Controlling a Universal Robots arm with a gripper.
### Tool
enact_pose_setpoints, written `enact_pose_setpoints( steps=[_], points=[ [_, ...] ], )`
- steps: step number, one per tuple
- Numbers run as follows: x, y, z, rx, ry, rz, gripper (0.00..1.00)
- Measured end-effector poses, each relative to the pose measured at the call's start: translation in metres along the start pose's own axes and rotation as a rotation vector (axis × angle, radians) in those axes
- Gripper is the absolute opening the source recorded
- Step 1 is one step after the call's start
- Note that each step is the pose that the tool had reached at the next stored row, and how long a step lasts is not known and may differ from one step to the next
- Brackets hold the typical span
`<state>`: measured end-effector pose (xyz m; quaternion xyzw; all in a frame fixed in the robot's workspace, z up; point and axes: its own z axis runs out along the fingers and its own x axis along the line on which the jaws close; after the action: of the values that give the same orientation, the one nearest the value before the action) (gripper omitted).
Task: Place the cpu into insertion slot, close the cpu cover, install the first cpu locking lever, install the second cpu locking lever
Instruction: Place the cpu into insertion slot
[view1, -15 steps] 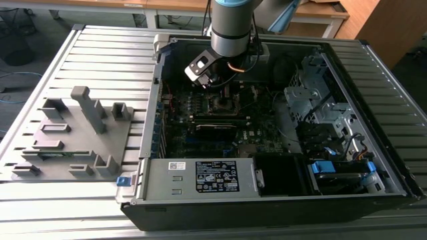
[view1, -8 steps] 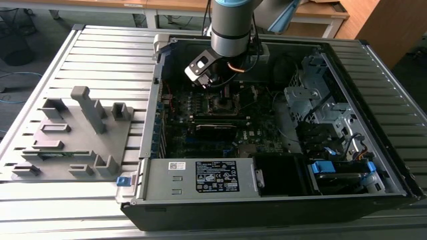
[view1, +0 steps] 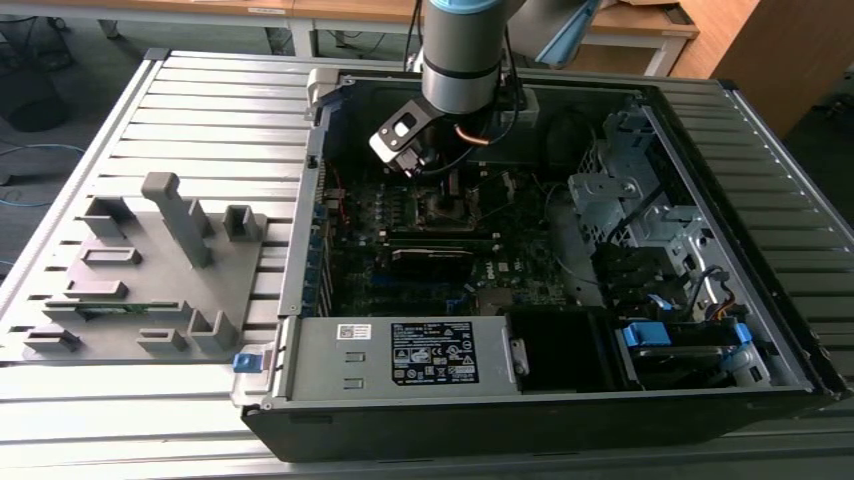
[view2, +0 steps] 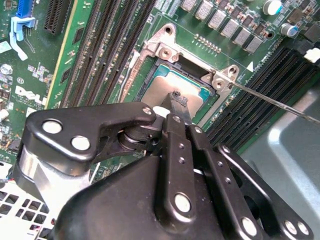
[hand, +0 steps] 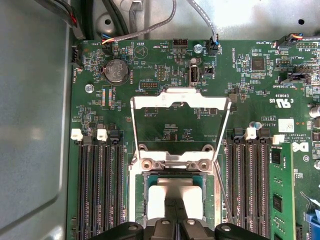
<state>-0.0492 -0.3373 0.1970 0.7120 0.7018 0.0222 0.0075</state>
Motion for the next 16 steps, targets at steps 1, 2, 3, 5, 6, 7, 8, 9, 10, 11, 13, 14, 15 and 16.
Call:
enact_pose_setpoints(
  steps=[1,2,3,5,6,7,8,9,10,11,13,14,15,16],
  points=[
    [-0.0001,-0.0001,0.0003,0.0,-0.0005,0.0,0.11],
    [-0.0001,-0.0001,0.0003,0.0001,-0.0007,0.0,0.11],
    [-0.0002,-0.0001,0.0004,0.0,-0.0006,0.0,0.11],
    [-0.0003,-0.0002,0.0005,-0.0001,-0.0005,0.0,0.11],
    [-0.0003,-0.0002,0.0005,0.0,-0.0006,0.0,0.11],
    [-0.0003,-0.0002,0.0005,0.0001,-0.0007,0.0,0.11],
    [-0.0003,-0.0002,0.0002,0.0001,-0.0007,0.0,0.11],
    [-0.0001,-0.0001,-0.0003,-0.0003,-0.0001,0.0,0.11],
    [0.0001,0.0001,-0.0008,-0.0009,0.0009,0.0,0.11],
    [0.0003,0.0002,-0.0016,-0.0016,0.0023,0.0,0.11],
    [0.0004,0.0003,-0.0047,-0.0012,0.0016,0.0,0.11],
    [0.0002,0.0003,-0.0069,-0.0006,0.0006,0.0,0.11],
    [0.0003,0.0004,-0.0085,-0.0008,0.0009,0.0,0.11],
    [0.0003,0.0005,-0.0102,-0.0008,0.0007,0.0,0.11]
  ],
)
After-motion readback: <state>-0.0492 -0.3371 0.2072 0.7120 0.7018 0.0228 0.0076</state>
